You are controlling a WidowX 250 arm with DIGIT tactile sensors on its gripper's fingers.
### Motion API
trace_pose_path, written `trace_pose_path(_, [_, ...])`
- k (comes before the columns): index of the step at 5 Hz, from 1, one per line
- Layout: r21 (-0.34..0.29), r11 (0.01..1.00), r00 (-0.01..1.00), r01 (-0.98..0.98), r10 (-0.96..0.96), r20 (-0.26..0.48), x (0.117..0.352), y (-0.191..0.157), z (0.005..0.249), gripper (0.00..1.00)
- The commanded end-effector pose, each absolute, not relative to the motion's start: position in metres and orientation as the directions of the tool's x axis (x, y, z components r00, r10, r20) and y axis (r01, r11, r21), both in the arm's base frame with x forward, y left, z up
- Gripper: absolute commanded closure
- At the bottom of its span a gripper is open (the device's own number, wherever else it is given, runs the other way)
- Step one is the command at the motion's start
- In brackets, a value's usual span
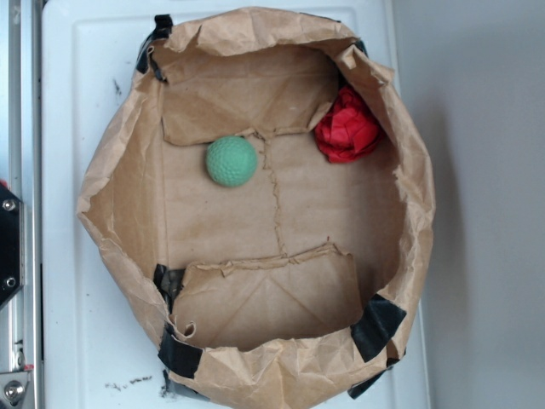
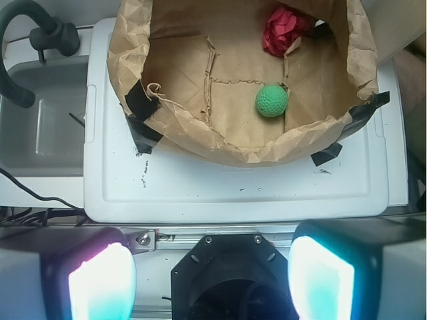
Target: Grab the green ball.
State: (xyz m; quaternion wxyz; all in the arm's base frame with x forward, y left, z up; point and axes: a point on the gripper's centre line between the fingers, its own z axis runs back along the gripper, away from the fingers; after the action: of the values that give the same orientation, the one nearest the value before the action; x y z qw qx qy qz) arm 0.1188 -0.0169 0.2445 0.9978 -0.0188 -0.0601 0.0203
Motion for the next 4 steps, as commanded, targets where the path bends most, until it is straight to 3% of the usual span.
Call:
trace_pose_path(1, [-0.040,0.998,0.992,-0.038,0.043,0.119,0.119,-0.017,0.244,0.00])
trace_pose_path(2, [-0.073,0.996,0.997,-0.048,0.052,0.060,0.169,0.005,0.233,0.00])
trace_pose_path(3, [-0.062,0.997,0.999,-0.049,0.048,-0.010,0.218,0.026,0.205,0.00])
trace_pose_path(4, [0.010,0.999,0.999,-0.038,0.037,0.015,0.269,0.042,0.176,0.00])
